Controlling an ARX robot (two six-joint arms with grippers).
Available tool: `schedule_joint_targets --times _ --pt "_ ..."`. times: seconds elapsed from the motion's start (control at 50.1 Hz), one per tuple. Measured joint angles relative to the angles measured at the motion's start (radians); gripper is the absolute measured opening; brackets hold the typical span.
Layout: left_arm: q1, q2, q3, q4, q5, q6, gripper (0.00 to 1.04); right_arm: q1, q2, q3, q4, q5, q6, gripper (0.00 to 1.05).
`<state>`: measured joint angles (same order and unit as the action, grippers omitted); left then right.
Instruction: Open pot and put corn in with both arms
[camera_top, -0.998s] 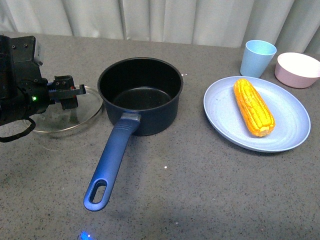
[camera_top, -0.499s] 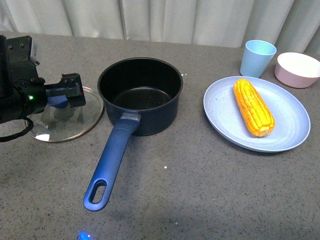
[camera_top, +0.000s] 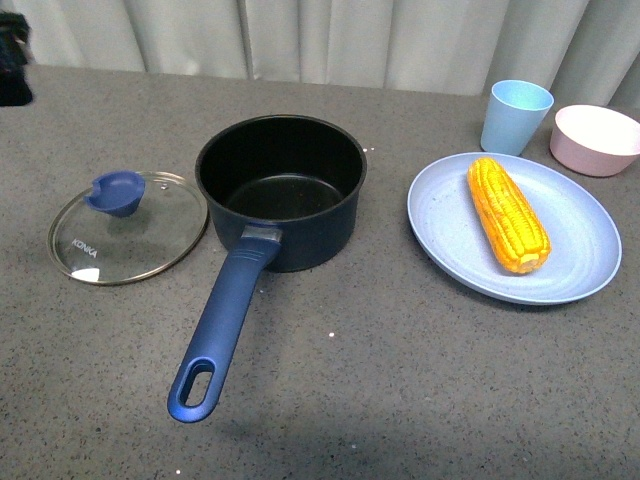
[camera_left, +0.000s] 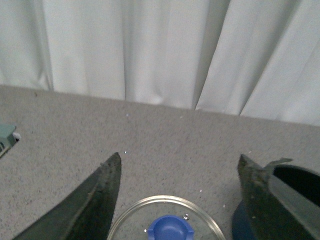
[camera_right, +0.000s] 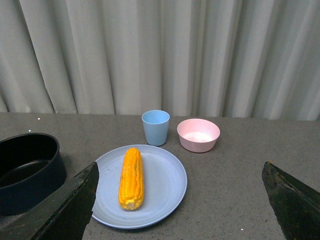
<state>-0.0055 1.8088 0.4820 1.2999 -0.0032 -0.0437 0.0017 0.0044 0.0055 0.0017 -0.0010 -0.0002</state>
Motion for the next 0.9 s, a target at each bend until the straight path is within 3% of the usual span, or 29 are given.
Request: schedule_joint_targets --times 0.399,0.898 --pt "0.003 -0.322 -0.270 -0.037 0.003 0.031 0.04 0.000 0.000 0.000 0.000 0.000 0.000 0.96" --pt "0.003 -0.751 -0.407 -0.335 0.003 0.036 0.04 0.000 0.000 0.000 0.000 0.000 0.000 0.96"
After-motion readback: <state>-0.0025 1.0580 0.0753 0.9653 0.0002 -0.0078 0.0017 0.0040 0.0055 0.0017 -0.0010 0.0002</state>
